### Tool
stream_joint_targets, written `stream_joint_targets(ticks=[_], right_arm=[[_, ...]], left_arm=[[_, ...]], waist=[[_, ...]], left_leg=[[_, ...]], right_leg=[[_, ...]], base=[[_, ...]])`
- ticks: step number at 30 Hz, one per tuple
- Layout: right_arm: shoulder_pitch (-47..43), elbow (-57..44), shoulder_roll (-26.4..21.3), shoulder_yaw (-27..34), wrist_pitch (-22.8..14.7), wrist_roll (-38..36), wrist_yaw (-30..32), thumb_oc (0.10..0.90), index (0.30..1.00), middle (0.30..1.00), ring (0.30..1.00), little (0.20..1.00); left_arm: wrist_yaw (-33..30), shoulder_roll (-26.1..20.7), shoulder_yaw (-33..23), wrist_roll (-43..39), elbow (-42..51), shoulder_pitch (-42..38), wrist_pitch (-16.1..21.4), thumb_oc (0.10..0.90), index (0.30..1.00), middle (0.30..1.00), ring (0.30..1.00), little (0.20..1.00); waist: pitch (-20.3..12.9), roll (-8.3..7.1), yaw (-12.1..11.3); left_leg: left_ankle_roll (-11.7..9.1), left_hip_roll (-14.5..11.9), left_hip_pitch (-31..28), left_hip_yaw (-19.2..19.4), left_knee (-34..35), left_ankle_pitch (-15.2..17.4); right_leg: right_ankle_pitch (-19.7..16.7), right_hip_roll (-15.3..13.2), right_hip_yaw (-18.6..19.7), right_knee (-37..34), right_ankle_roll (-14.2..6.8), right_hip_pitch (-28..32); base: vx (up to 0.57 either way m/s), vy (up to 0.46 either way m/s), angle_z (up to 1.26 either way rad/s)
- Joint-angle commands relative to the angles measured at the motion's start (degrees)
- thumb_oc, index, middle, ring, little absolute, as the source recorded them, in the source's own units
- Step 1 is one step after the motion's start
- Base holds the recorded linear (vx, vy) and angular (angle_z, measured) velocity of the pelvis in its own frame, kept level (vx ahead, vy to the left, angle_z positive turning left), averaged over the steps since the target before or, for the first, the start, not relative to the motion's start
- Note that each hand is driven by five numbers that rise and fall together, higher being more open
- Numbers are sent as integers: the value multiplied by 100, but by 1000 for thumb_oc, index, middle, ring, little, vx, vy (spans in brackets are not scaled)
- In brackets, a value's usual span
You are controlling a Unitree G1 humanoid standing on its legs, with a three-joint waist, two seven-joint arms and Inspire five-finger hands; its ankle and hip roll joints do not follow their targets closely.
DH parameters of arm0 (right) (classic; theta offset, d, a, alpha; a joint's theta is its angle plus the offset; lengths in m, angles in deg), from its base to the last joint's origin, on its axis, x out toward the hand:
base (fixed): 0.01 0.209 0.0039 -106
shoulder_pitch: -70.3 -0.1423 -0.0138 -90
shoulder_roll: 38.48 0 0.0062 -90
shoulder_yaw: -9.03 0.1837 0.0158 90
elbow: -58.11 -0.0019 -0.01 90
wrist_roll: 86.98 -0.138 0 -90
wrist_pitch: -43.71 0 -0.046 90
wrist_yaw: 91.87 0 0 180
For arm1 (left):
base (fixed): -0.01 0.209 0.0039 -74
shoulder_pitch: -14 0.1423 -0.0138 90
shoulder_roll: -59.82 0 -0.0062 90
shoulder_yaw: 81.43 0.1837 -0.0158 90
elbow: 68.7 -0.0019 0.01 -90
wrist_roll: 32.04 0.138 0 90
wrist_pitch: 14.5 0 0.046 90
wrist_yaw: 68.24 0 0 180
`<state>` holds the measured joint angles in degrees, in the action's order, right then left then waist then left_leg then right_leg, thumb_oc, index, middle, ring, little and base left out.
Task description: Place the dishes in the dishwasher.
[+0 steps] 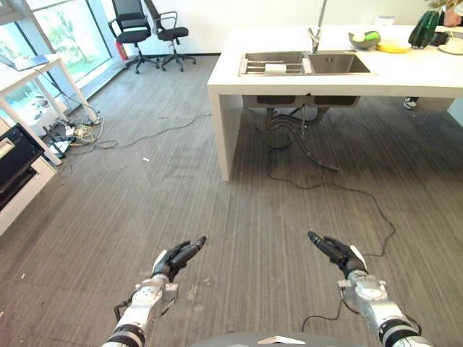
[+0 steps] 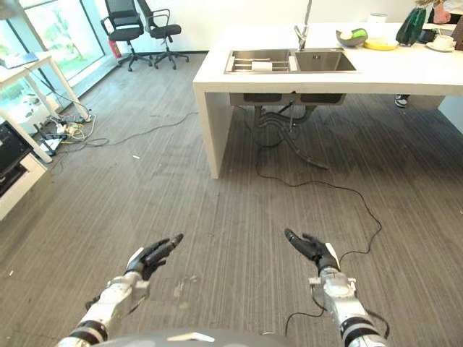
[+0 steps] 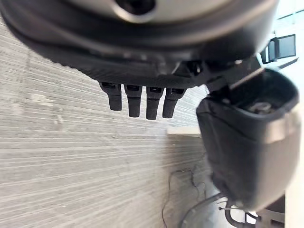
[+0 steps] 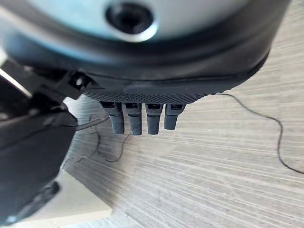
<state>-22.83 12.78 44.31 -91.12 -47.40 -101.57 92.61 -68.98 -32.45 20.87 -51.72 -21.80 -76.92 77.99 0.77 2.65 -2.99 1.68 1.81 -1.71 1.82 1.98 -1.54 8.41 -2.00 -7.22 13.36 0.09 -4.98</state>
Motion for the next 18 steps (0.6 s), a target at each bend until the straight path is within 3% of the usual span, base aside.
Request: stream_joint_targets(ticks=[1, 12, 18], right_arm=[[-104, -192, -172, -111, -99, 442, 45, 800, 900, 900, 900, 900], [236, -511, 62, 112, -363, 584, 434, 800, 900, 900, 900, 900], [196, -147, 125, -1, -436, 551, 508, 800, 900, 900, 900, 900]], left_arm=[[-35, -198, -224, 105, 202, -130, 222, 800, 900, 900, 900, 900], [-736, -216, -520, 1259, 634, 94, 411, 800, 900, 900, 900, 900], [-912, -169, -401, 1585, -2, 15, 384, 800, 900, 900, 900, 900]], waist=[[172, -235, -44], [252, -306, -81], [306, -322, -69]], left_leg=[[-344, 40, -290, -725, 302, 440], [-313, 64, -297, -773, 302, 451], [-307, 78, -284, -786, 302, 442]], right_leg=[[-786, -187, -67, -1836, -829, 954], [-779, -202, -88, -1836, -842, 971], [-798, -211, -90, -1836, -854, 944]], base=[[0, 0, 0], [-2, -1, 3], [-4, 2, -1]])
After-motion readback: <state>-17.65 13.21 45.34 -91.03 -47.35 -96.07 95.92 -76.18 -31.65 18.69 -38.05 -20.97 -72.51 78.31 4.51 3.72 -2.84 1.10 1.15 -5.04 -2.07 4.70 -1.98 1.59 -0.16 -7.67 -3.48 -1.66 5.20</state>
